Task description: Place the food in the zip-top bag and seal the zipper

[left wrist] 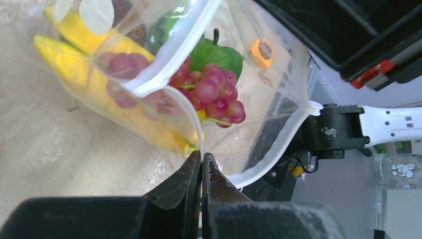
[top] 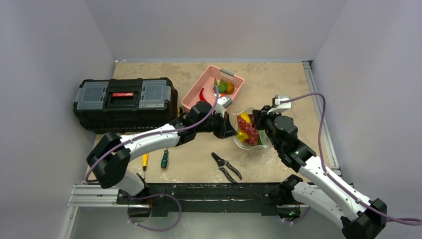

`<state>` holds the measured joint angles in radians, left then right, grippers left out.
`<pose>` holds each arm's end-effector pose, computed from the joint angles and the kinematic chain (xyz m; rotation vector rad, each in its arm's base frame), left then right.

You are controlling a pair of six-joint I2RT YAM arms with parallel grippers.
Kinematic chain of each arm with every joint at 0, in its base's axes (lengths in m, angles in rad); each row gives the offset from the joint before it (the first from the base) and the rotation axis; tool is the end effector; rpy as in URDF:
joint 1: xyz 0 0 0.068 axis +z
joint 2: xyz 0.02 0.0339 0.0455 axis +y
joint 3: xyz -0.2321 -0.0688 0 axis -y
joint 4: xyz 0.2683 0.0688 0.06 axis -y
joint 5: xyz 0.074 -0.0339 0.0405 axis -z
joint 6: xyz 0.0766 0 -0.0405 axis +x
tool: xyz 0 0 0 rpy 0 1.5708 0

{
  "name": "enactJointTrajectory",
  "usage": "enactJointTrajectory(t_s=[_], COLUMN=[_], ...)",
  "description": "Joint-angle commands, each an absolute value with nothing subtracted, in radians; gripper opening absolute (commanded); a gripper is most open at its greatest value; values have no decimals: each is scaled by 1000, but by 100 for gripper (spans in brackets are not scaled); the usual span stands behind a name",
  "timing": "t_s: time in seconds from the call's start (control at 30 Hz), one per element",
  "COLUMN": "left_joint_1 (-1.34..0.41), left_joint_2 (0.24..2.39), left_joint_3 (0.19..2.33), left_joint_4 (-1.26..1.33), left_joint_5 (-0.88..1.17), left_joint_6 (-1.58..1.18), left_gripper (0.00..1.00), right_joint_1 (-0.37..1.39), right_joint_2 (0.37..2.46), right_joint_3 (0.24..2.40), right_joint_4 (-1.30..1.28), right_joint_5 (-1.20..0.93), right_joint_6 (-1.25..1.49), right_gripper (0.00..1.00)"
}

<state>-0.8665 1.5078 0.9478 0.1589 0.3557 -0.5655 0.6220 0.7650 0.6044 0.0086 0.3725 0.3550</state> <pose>0.2379 -0.3212 0.1965 0.5792 2.1012 -1.2341 0.2362 0.1351 0.2686 0.0465 1.7283 0.4036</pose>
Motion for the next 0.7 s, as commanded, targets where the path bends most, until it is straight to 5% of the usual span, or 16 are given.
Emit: enactJointTrajectory(t_s=[0.0, 0.4, 0.67], left_joint_1=[-871, -869, -867], left_joint_2=[1516, 1607, 1598], left_joint_3=[1063, 1296, 1239], left_joint_4=[225, 239, 216], left_joint_5=[403, 399, 385], left_joint_6=[-562, -696, -713], left_gripper=[0, 0, 0], right_joint_1=[626, 626, 626], right_joint_2=[741, 746, 723], right_joint_3=[606, 608, 600], right_joint_4=[48, 54, 60], right_joint_5=[371, 354, 342], right_joint_6=[362, 349, 355], right_gripper=[0, 0, 0])
